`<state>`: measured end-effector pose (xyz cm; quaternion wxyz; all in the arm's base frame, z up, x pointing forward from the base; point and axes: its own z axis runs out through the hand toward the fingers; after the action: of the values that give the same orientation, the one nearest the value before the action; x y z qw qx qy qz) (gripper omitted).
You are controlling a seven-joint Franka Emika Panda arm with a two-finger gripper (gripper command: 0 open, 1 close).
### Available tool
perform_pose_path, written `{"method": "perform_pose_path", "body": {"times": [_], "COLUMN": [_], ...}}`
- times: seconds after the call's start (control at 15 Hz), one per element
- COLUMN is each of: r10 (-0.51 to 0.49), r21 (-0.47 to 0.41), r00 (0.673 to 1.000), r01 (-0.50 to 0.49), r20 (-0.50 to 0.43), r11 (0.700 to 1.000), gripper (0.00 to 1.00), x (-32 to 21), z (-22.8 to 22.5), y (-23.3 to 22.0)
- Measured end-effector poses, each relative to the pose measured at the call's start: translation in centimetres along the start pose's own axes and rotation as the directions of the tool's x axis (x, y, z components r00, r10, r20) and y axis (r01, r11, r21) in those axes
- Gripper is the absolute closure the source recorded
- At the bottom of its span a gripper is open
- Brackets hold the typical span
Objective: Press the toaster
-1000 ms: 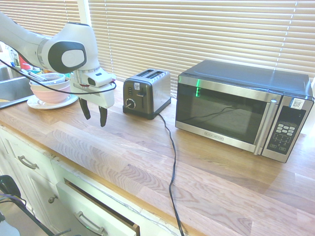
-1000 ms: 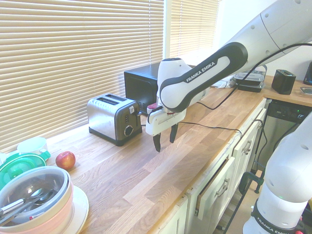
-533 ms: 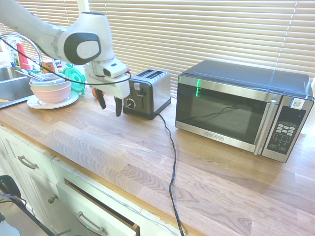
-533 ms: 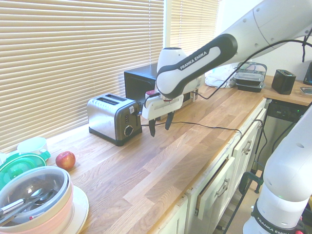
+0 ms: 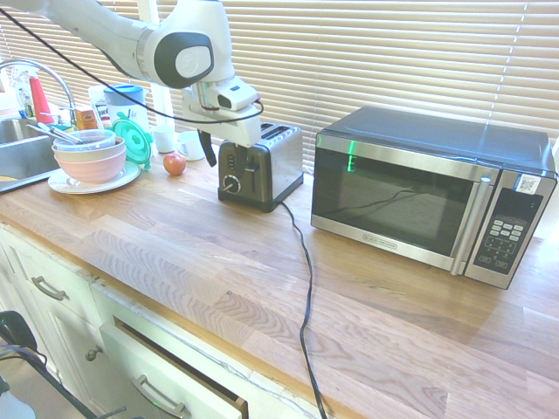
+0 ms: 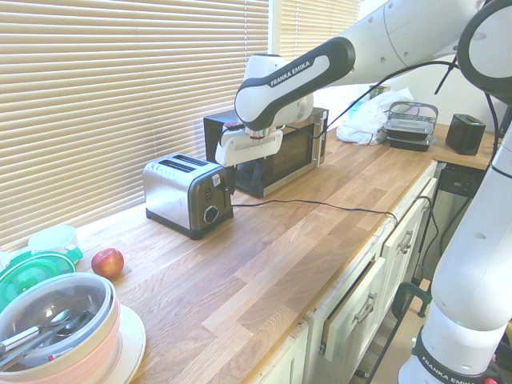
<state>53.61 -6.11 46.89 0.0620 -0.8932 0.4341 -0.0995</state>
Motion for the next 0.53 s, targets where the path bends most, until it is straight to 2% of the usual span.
{"method": "perform_pose_path", "body": {"times": [0.4, 0.47, 0.53], "r10": [-0.020, -0.019, -0.016], "r21": [0.009, 0.010, 0.010], "r00": [1.000, 1.000, 1.000], "r01": [0.020, 0.019, 0.016], "r20": [0.000, -0.001, 0.000], "r11": [1.000, 1.000, 1.000], "gripper": [0.00, 1.00, 1.00], "x": [1.2, 1.3, 1.3], "z": [-1.2, -1.3, -1.3], "y": [-3.1, -3.1, -3.0]}}
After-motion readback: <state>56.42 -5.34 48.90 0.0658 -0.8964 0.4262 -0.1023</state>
